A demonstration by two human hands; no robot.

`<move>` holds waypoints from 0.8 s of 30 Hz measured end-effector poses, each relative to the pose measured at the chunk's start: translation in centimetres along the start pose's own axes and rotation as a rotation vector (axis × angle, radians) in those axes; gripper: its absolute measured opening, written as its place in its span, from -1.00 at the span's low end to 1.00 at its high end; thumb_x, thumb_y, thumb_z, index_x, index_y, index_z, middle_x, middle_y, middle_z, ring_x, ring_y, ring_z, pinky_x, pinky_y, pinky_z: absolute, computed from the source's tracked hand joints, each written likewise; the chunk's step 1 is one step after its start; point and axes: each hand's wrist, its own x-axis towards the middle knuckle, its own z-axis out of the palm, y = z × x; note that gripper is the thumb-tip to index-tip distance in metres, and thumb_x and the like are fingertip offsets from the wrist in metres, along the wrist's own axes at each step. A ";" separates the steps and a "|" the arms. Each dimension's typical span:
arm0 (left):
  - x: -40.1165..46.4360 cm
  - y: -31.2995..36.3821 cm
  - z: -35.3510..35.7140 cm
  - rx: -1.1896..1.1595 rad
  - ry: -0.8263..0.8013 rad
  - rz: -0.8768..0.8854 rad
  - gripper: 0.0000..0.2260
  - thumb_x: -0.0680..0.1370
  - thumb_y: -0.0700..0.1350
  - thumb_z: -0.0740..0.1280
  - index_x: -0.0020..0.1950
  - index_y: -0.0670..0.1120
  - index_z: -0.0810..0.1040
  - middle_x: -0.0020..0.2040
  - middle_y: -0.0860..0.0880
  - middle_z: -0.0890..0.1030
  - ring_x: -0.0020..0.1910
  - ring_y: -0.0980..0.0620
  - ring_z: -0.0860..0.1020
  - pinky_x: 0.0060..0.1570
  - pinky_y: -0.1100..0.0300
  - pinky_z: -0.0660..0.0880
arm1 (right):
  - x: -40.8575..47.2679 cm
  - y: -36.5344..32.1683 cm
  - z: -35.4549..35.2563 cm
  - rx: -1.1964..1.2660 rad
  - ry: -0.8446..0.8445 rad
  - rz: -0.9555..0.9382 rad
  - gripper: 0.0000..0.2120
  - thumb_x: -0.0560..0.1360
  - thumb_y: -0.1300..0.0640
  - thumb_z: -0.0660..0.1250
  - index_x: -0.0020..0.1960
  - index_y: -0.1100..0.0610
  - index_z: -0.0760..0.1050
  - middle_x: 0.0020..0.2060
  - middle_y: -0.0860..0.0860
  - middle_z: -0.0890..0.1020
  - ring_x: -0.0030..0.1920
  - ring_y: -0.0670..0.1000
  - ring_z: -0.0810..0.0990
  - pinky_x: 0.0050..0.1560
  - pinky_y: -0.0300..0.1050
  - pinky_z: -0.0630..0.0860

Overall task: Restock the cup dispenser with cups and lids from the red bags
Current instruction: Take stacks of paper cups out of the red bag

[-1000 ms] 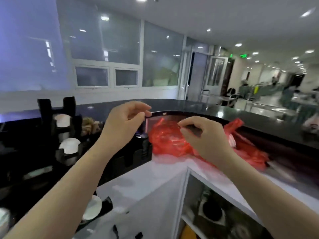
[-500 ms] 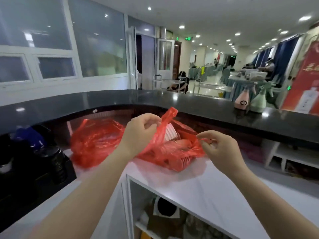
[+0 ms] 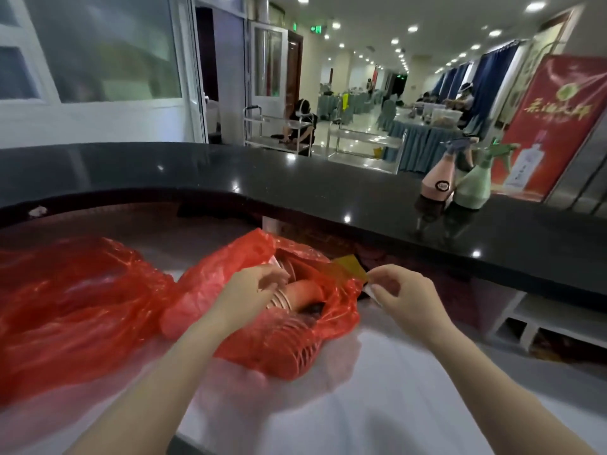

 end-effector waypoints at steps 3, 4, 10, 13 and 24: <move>0.7 -1.6 0.8 0.131 -0.005 -0.092 -0.79 0.52 -0.23 0.32 0.05 0.03 0.65 -0.06 0.20 0.61 -0.05 0.19 0.56 0.00 0.32 0.44 | 2.8 1.0 2.2 -0.020 -0.088 -0.004 -0.83 0.48 0.19 0.38 0.00 -0.03 0.63 -0.16 -0.21 0.65 -0.11 -0.22 0.60 -0.06 -0.41 0.47; 0.9 -2.1 0.9 0.137 -0.025 -0.159 -0.81 0.52 -0.19 0.32 0.01 0.07 0.64 -0.08 0.20 0.62 -0.08 0.17 0.57 -0.03 0.27 0.46 | 3.9 1.3 3.1 -0.029 -0.118 -0.019 -0.83 0.48 0.18 0.38 0.00 -0.04 0.63 -0.17 -0.22 0.63 -0.12 -0.22 0.60 -0.09 -0.46 0.42; 1.3 -7.0 0.9 0.300 -0.252 -0.520 -0.62 0.54 0.00 0.33 -0.46 -0.05 0.40 -0.49 0.11 0.39 -0.48 0.16 0.36 -0.41 0.16 0.31 | 8.5 2.8 10.1 -0.202 -0.558 -0.172 -0.82 0.51 0.13 0.31 0.06 -0.02 0.63 0.02 -0.10 0.68 0.02 -0.08 0.61 -0.02 -0.30 0.43; 0.8 -8.9 0.8 0.435 -0.259 -0.612 -0.57 0.54 0.11 0.31 -0.43 -0.11 0.39 -0.45 0.03 0.42 -0.44 0.10 0.41 -0.37 0.12 0.29 | 10.0 5.0 12.6 -0.454 -0.572 -0.138 -0.77 0.54 0.06 0.18 0.07 0.00 0.59 0.02 0.02 0.65 0.02 0.11 0.60 -0.12 -0.08 0.47; 0.3 -8.9 2.1 0.100 -0.098 -0.802 -0.72 0.48 -0.01 0.42 -0.40 -0.08 0.52 -0.49 0.06 0.46 -0.54 0.15 0.45 -0.54 0.20 0.45 | 13.3 6.7 16.9 -0.468 -0.550 0.108 -0.54 0.50 -0.03 0.27 0.31 0.17 0.35 0.23 0.18 0.49 0.26 0.23 0.43 0.19 0.03 0.42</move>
